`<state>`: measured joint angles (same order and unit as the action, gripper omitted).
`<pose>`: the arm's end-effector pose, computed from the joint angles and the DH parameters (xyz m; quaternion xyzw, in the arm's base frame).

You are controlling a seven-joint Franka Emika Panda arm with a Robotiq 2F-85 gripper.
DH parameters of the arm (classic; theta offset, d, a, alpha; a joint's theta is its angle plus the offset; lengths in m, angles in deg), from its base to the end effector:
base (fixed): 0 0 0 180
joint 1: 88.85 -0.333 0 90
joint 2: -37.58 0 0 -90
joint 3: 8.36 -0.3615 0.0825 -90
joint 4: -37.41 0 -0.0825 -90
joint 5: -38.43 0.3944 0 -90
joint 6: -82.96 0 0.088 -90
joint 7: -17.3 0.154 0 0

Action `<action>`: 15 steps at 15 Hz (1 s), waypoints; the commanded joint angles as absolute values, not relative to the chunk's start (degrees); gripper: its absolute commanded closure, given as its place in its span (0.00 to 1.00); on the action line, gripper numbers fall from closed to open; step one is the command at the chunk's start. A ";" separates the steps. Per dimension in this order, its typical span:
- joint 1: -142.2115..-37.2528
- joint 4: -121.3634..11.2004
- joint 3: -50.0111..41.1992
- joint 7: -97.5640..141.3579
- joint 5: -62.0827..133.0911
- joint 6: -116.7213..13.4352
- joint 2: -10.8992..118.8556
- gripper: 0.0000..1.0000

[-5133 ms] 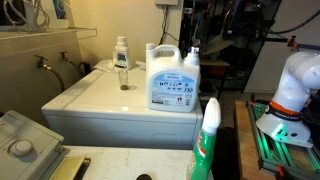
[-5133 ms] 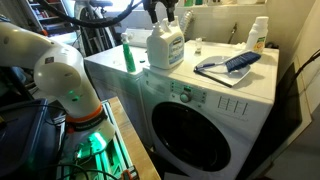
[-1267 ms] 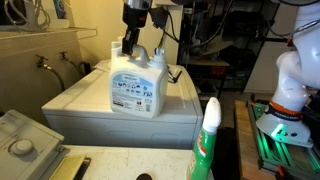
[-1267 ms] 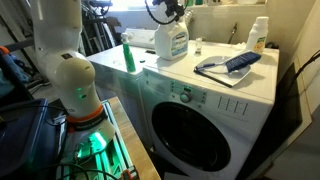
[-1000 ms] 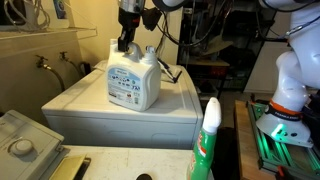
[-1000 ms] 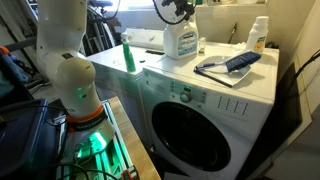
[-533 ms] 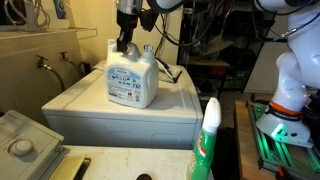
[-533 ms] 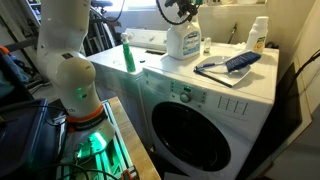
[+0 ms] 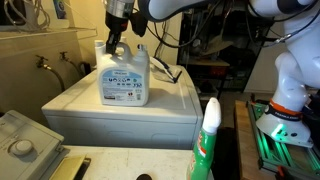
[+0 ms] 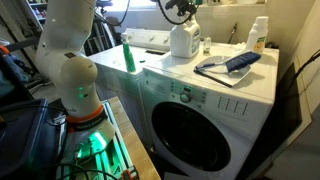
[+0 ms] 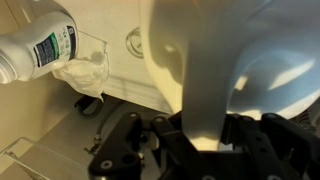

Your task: Move the big white bottle backward

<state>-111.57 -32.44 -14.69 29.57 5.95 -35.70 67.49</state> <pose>0.7241 0.3203 0.5159 0.9325 0.2187 0.2337 0.1675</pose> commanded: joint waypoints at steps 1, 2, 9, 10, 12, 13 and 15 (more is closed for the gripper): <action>-115.12 -22.72 -12.20 29.80 3.47 -35.62 73.34 0.94; -115.82 -20.45 -11.40 30.53 2.98 -35.12 74.77 0.94; -119.17 -4.48 -8.08 36.39 3.79 -25.97 84.13 0.93; -119.55 -2.27 -7.74 37.02 3.85 -24.51 85.37 0.94; -120.16 0.73 -6.39 37.55 5.30 -23.23 87.01 0.94; -119.87 2.38 -6.60 37.06 6.45 -22.62 87.77 0.94; -118.70 -3.53 -7.60 36.12 5.32 -23.03 85.26 0.94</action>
